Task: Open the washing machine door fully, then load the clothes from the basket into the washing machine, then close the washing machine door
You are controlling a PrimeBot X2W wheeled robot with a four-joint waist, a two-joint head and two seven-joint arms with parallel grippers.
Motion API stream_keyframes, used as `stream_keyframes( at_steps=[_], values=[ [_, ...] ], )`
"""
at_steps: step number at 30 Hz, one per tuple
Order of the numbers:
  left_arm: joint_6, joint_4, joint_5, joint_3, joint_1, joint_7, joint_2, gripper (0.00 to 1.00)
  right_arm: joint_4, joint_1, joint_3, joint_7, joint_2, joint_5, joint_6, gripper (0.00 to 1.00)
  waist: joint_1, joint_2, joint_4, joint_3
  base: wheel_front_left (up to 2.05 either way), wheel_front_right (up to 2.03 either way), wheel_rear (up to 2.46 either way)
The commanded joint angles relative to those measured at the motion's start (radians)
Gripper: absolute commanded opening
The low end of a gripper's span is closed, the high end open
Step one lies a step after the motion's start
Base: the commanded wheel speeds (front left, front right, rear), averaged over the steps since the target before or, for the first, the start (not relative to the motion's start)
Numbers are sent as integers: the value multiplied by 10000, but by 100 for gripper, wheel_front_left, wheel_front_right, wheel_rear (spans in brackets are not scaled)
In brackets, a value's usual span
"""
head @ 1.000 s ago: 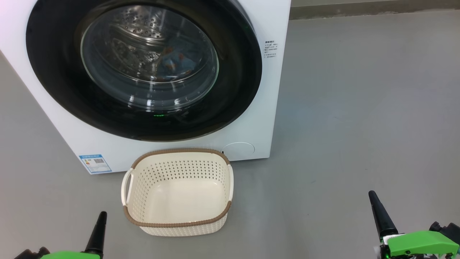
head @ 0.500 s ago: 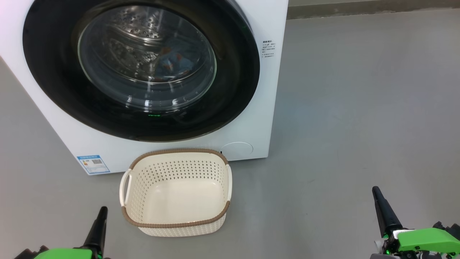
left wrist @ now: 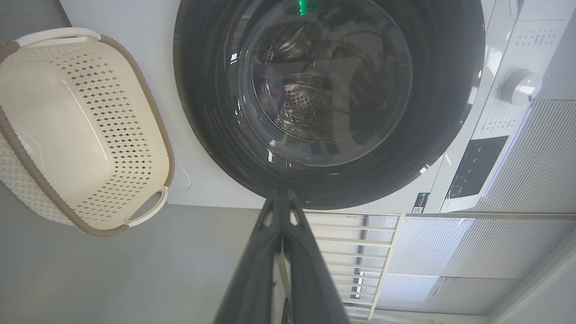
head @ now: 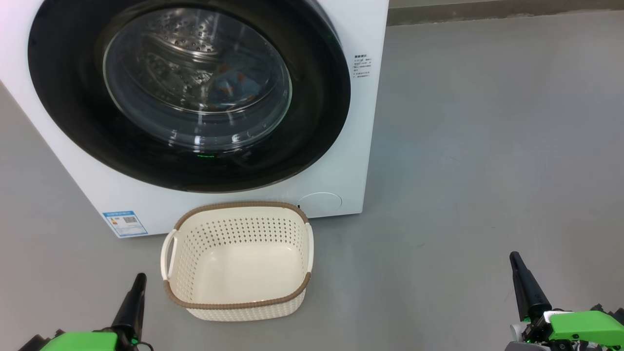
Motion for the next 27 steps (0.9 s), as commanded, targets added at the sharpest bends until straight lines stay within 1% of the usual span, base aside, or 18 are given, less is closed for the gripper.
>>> stream_keyframes(
  at_steps=[1,27],
  values=[
    [-29,-197,-82,356,-405,70,124,0,-306,-452,217,83,-30,44,16,0,0,0,1,0,0,0,0],
    [-29,-197,-81,356,-405,70,124,0,-305,-453,211,88,-26,39,16,0,0,0,1,0,0,0,0]
  ],
)
